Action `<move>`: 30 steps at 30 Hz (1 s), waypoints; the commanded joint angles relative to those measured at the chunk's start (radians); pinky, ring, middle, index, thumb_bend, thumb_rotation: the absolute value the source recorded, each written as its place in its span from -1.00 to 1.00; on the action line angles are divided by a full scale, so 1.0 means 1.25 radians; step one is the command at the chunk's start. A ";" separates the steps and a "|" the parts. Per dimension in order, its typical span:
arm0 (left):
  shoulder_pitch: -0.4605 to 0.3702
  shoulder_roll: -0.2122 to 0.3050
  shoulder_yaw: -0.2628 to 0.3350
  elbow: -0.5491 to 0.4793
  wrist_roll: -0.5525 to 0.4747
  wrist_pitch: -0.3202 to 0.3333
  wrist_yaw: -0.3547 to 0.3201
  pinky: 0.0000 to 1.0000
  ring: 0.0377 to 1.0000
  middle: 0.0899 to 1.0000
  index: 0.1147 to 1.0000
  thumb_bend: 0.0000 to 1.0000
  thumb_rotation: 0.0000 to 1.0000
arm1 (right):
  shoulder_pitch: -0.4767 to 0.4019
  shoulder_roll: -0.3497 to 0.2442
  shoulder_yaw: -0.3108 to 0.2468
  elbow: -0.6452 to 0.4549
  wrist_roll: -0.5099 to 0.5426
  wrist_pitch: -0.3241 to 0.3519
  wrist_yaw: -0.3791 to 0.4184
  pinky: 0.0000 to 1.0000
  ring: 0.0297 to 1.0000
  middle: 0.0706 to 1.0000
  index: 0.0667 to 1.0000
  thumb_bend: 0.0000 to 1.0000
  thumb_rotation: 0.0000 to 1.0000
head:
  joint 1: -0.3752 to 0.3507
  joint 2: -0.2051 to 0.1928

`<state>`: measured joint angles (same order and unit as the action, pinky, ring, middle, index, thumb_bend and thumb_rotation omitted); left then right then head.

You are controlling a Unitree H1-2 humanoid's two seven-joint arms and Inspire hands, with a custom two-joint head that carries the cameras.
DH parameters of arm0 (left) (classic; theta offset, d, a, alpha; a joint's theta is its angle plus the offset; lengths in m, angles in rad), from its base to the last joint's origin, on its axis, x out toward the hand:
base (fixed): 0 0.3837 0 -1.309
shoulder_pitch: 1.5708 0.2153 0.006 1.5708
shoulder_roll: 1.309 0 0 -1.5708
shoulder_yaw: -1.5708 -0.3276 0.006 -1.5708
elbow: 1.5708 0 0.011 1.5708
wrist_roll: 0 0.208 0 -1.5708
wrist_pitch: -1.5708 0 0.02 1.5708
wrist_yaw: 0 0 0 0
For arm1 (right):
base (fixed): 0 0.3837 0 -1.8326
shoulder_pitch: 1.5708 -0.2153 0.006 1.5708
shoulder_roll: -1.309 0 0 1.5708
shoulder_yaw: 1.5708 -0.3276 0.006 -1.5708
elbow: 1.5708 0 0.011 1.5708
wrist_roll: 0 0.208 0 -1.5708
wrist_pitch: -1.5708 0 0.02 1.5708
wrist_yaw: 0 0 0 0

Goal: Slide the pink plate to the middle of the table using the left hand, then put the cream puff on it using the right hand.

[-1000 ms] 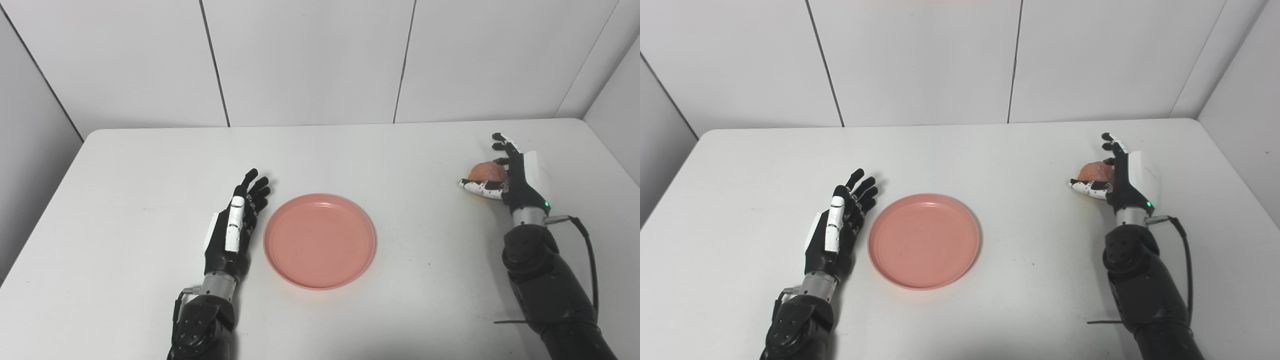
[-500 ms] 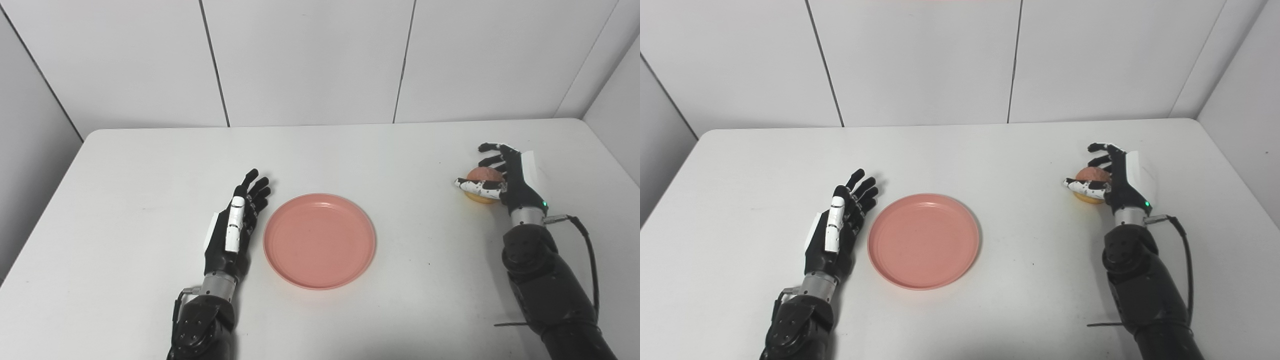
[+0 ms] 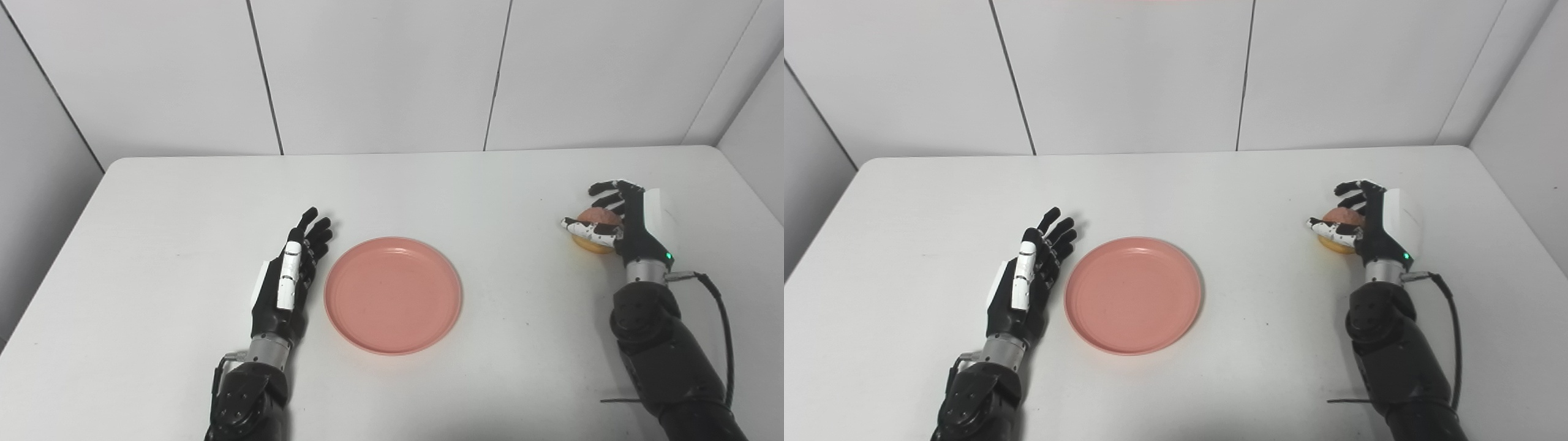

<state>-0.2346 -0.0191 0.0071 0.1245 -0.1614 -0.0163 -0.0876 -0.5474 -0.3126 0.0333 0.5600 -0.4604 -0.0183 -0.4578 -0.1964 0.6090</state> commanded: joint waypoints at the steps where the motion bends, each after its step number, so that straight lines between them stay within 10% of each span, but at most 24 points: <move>1: 0.020 -0.006 -0.004 0.012 0.012 0.018 0.009 0.89 0.80 0.76 0.77 0.08 1.00 | -0.018 -0.008 -0.006 -0.032 0.004 -0.080 -0.032 -0.44 -0.31 -0.10 0.02 0.01 -1.00 | 0.004 -0.001; 17: 0.032 -0.017 -0.007 0.001 0.021 0.016 0.007 0.86 0.80 0.78 0.76 0.10 1.00 | 0.030 0.073 0.025 -0.273 0.014 -0.091 0.049 -0.57 -0.15 -0.07 -0.12 0.03 -1.00 | 0.023 -0.006; 30: 0.039 -0.020 -0.010 -0.017 0.019 0.035 0.005 0.88 0.81 0.78 0.78 0.17 1.00 | 0.068 0.128 0.108 -0.317 0.010 -0.167 0.128 -0.26 -0.16 0.01 -0.18 0.02 -1.00 | 0.035 0.003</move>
<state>-0.2090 -0.0386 -0.0008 0.0956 -0.1345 -0.0054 -0.0807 -0.4385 -0.1580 0.1685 0.1904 -0.4585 -0.1680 -0.3079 -0.1534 0.6136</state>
